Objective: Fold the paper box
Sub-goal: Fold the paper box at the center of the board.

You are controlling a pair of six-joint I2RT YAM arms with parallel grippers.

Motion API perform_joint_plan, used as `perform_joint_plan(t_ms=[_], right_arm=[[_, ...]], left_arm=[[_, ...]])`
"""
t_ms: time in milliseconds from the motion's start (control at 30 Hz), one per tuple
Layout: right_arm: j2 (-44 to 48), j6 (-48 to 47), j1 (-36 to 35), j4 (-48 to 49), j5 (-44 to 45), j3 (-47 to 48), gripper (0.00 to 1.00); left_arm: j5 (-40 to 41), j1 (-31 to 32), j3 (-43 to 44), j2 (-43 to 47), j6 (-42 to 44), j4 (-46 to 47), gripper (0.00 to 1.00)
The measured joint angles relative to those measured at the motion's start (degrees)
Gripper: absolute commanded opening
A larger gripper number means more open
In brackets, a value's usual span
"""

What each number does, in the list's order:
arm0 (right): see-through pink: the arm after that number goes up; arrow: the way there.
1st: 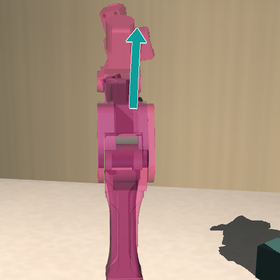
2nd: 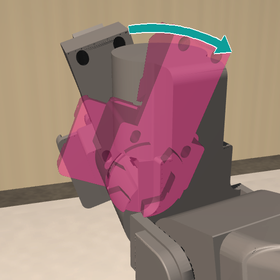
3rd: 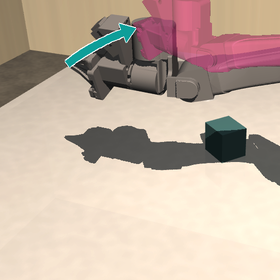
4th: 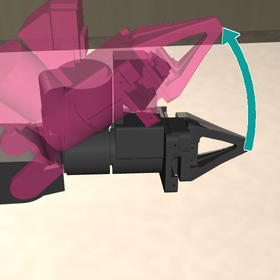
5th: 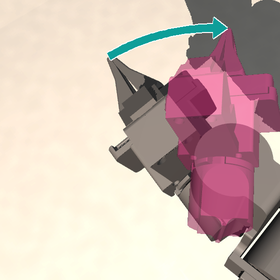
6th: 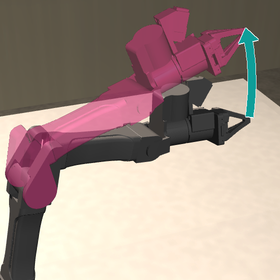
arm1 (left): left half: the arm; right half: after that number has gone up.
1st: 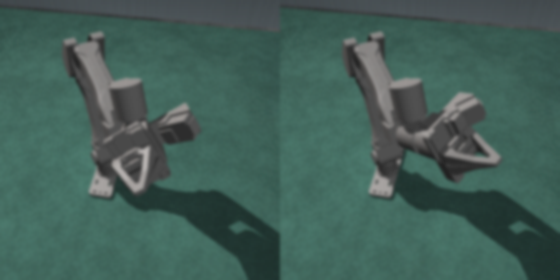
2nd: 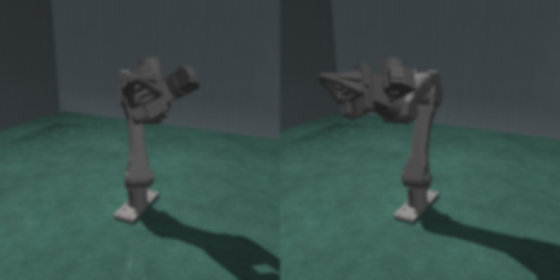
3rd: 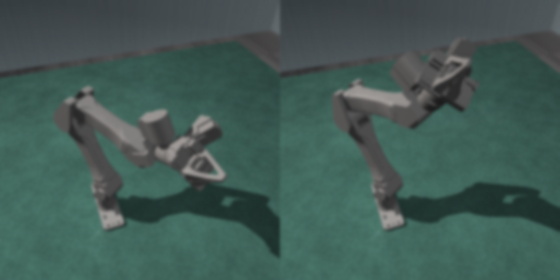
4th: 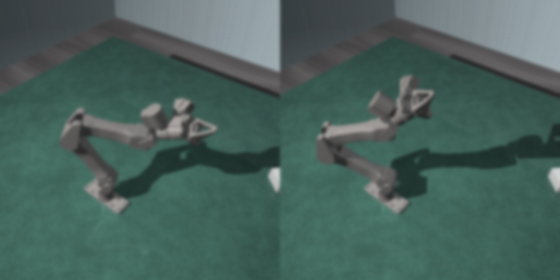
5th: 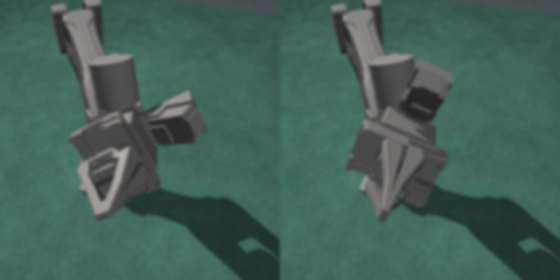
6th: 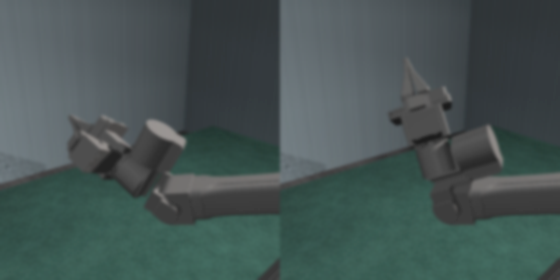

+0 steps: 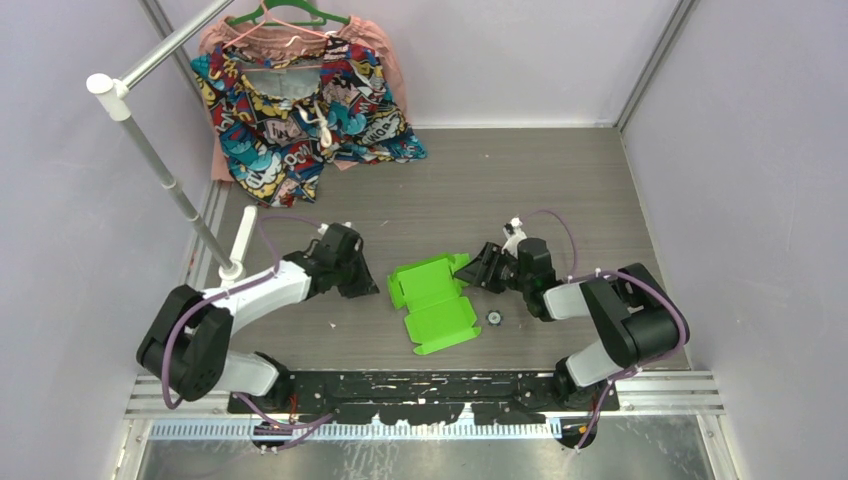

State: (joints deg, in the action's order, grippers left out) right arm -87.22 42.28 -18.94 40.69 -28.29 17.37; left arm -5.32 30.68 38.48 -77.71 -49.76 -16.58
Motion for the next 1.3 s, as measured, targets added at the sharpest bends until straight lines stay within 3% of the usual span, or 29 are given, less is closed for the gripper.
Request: perform_joint_plan(t_ms=[167,267,533,1100,1300], right_arm=[[2.1,-0.6,-2.0,-5.1,1.5,2.4,0.51],[3.4,-1.2,-2.8,-7.6,2.2,3.4,0.40],[3.9,-1.7,-3.8,-15.2,3.3,6.4,0.29],[3.9,-5.6,-5.0,-48.8,2.7,24.8,0.28],[2.1,-6.8,-5.1,-56.3,0.9,27.5,0.28]], left_arm=[[0.5,4.0,1.6,-2.6,-1.0,0.9,0.06],[0.7,5.4,2.7,-3.1,-1.1,1.2,0.06],[1.1,5.7,4.9,-5.1,-1.2,1.6,0.06],[1.7,5.7,9.3,-12.0,0.4,1.8,0.04],[1.6,5.7,9.3,-12.9,0.8,2.2,0.05]])
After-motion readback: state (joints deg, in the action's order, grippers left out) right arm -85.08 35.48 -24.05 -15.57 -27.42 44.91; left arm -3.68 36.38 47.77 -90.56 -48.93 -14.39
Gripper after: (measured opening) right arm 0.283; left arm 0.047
